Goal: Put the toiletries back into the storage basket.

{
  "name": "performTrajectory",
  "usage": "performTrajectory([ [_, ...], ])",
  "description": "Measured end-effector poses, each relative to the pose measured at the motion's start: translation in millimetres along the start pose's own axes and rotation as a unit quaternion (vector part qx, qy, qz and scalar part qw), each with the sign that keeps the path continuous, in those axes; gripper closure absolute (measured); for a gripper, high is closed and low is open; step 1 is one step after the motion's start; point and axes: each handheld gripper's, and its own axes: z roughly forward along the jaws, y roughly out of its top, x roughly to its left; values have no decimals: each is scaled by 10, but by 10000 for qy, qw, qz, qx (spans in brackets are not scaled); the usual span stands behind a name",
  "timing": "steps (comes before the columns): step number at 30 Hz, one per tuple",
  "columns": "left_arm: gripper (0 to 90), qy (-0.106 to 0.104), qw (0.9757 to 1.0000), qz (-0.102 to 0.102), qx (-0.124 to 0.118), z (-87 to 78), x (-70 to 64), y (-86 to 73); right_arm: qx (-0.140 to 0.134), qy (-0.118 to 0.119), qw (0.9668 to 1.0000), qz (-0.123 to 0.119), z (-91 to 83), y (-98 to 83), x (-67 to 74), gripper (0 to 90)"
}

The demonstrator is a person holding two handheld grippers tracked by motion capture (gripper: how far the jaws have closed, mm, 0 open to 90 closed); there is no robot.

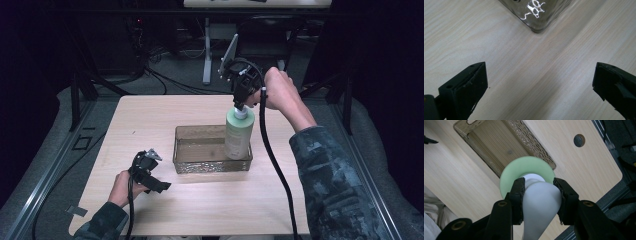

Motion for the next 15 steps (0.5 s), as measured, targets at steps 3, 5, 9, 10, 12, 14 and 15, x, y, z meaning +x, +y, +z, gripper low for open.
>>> performTrajectory([
  [3, 0, -1, 10000, 6, -5, 0, 0, 0, 3, 13, 10000, -11, 29, 2, -2, 627],
  [5, 0, -3, 10000, 0, 2, 0, 0, -1, 34, 16, 10000, -11, 46, 3, 0, 627],
  [9, 0, -3, 10000, 10, 17, 5, -4, 1, 88, 29, 10000, -13, 78, 4, -2, 627],
  [10, 0, -3, 10000, 10, 17, 5, -4, 1, 88, 29, 10000, -13, 78, 4, -2, 627],
  [12, 0, -5, 10000, 9, 12, 4, -3, 0, 137, 45, 9999, 2, 107, 1, 0, 626],
  [14, 0, -6, 10000, 7, 13, 4, -2, 0, 149, 39, 9999, -17, 125, -2, -3, 626],
  [15, 0, -6, 10000, 7, 13, 4, -2, 0, 161, 44, 9999, -6, 133, -5, -3, 626],
])
